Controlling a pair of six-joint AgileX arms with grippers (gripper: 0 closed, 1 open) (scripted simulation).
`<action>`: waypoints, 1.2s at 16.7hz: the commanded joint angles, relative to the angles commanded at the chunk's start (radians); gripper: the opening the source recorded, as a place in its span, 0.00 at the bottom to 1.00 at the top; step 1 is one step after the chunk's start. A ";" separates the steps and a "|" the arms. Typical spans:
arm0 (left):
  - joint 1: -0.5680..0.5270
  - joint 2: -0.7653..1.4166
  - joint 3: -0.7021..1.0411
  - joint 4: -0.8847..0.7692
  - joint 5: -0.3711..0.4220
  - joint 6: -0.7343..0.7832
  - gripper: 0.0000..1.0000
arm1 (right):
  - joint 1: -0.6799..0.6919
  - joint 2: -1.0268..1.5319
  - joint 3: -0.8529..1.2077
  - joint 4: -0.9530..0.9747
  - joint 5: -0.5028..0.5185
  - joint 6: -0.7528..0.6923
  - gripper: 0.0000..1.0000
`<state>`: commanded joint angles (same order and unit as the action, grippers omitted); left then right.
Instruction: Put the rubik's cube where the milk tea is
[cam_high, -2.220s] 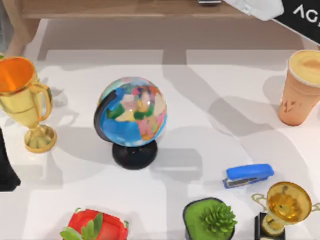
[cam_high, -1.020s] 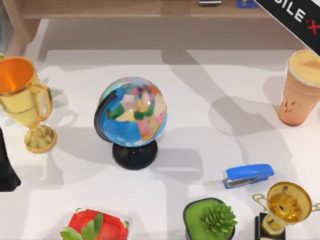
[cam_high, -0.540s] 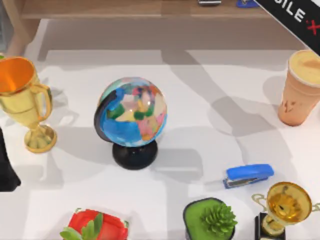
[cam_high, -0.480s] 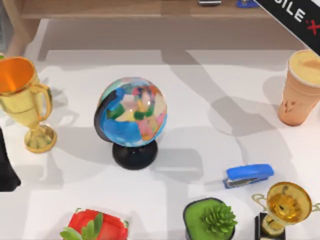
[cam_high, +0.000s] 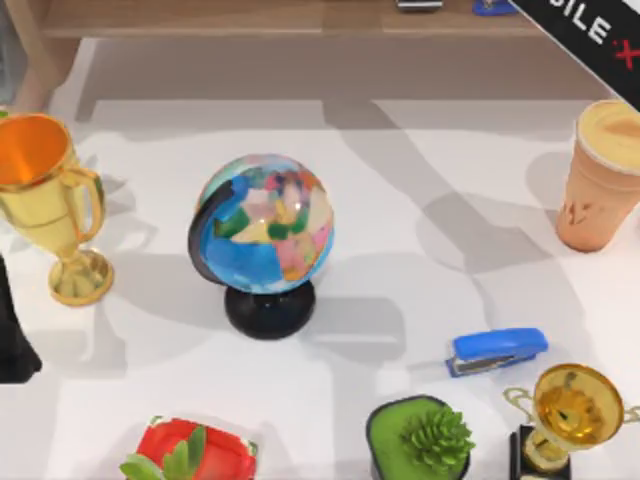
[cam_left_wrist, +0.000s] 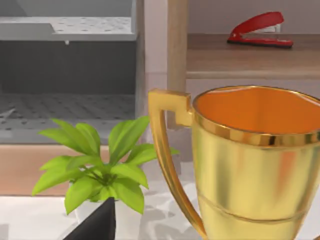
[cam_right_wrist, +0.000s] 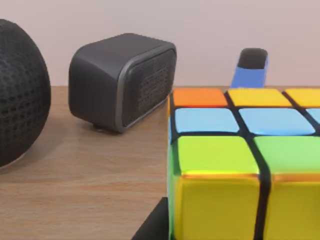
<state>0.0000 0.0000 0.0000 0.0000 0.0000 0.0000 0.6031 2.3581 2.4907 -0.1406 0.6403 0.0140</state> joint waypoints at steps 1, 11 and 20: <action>0.000 0.000 0.000 0.000 0.000 0.000 1.00 | 0.000 0.000 0.000 0.000 0.000 0.000 0.00; 0.000 0.000 0.000 0.000 0.000 0.000 1.00 | 0.029 -0.029 0.038 -0.001 0.035 0.021 0.00; 0.000 0.000 0.000 0.000 0.000 0.000 1.00 | 0.040 -0.006 0.154 -0.064 0.060 0.032 0.00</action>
<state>0.0000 0.0000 0.0000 0.0000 0.0000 0.0000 0.6431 2.3520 2.6449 -0.2050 0.7001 0.0460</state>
